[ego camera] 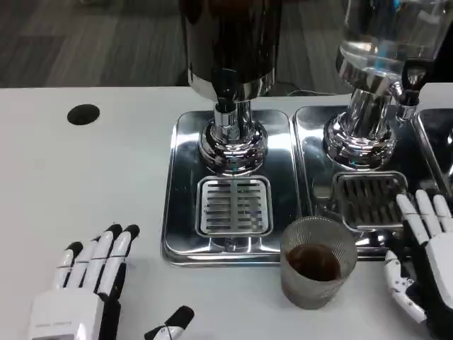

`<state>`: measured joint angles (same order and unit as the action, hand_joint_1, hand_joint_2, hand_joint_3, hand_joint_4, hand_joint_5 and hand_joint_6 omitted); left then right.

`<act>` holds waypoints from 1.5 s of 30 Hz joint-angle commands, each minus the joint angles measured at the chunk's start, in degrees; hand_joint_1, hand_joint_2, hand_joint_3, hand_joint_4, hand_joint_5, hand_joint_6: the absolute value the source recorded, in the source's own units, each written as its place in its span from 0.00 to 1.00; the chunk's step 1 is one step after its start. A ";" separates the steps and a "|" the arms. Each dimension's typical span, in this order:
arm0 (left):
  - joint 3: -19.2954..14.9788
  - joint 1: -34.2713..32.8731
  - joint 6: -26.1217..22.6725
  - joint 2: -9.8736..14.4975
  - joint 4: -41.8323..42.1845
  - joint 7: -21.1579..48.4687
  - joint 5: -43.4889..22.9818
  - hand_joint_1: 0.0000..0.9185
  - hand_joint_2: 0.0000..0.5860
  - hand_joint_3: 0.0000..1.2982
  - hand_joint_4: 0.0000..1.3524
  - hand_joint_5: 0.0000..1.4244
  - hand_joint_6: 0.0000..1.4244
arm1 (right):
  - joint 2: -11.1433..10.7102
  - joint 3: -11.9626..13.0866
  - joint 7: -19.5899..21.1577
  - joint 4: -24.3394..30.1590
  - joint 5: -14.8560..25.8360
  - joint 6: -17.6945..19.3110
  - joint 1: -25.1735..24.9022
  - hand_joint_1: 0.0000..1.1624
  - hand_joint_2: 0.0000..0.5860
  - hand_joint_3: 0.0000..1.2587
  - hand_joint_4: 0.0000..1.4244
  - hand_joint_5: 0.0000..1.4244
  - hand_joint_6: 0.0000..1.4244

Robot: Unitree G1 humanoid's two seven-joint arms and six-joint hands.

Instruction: Grasp the cup under the faucet to collect the drink, then remove the cup.

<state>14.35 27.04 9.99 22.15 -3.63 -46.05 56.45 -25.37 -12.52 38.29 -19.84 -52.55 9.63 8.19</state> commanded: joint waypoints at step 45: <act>-0.48 1.25 -1.46 0.25 1.76 -0.48 -1.32 0.00 0.26 0.10 0.00 0.09 0.05 | -0.96 -2.16 2.72 0.48 1.32 -0.90 0.28 0.04 0.99 0.04 0.00 0.00 0.00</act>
<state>14.17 28.32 8.46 22.15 -2.11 -46.00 54.97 -25.81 -14.80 40.20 -20.11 -51.44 9.08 8.20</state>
